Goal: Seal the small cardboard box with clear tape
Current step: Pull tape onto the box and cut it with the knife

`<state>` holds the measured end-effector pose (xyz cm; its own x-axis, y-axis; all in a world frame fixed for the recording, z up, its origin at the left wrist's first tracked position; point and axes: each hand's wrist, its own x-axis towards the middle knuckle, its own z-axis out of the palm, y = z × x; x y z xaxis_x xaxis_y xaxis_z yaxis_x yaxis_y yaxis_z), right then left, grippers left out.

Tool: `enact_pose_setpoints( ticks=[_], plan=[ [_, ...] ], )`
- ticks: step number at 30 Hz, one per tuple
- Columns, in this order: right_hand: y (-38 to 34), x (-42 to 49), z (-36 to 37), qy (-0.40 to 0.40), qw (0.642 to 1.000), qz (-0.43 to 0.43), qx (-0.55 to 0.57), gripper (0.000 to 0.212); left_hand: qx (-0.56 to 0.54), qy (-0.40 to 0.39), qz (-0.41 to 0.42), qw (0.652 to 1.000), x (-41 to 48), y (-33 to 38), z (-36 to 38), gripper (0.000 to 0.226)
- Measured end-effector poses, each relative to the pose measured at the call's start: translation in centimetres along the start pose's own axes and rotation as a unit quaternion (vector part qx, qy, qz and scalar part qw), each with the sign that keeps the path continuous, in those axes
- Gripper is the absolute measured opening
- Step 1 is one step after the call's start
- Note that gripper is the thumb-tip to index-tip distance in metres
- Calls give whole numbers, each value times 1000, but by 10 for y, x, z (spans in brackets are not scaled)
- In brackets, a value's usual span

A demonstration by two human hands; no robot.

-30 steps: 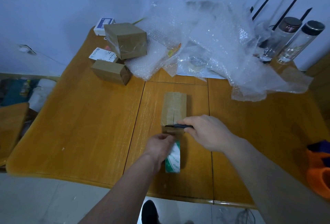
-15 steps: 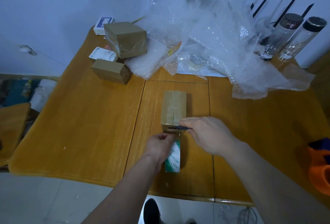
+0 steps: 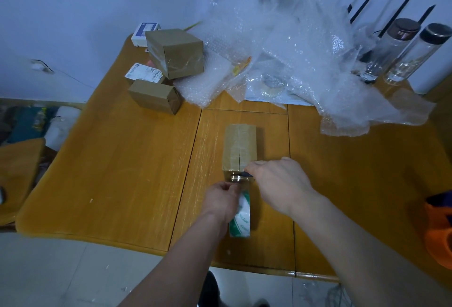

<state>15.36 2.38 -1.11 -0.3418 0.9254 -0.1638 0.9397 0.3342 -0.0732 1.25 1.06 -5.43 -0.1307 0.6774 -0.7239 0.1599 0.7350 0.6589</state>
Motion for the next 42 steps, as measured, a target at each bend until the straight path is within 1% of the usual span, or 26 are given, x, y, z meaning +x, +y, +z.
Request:
enact_pose_setpoints(
  ticks=[10, 19, 28, 42],
  plan=[
    [2, 1, -1, 2, 1000, -26, -8, 36, -4, 6, -12, 1000, 0, -1, 3, 16],
    [6, 4, -9, -17, 999, -41, -28, 38, -9, 5, -14, 1000, 1, -1, 4, 12],
    [0, 2, -13, -28, 997, -42, -64, 32, -2, 14, -12, 1000, 4, -2, 7, 15],
    [-5, -1, -17, -37, 996, -48, -69, 28, -5, 8, -17, 1000, 7, -3, 8, 18]
  ],
)
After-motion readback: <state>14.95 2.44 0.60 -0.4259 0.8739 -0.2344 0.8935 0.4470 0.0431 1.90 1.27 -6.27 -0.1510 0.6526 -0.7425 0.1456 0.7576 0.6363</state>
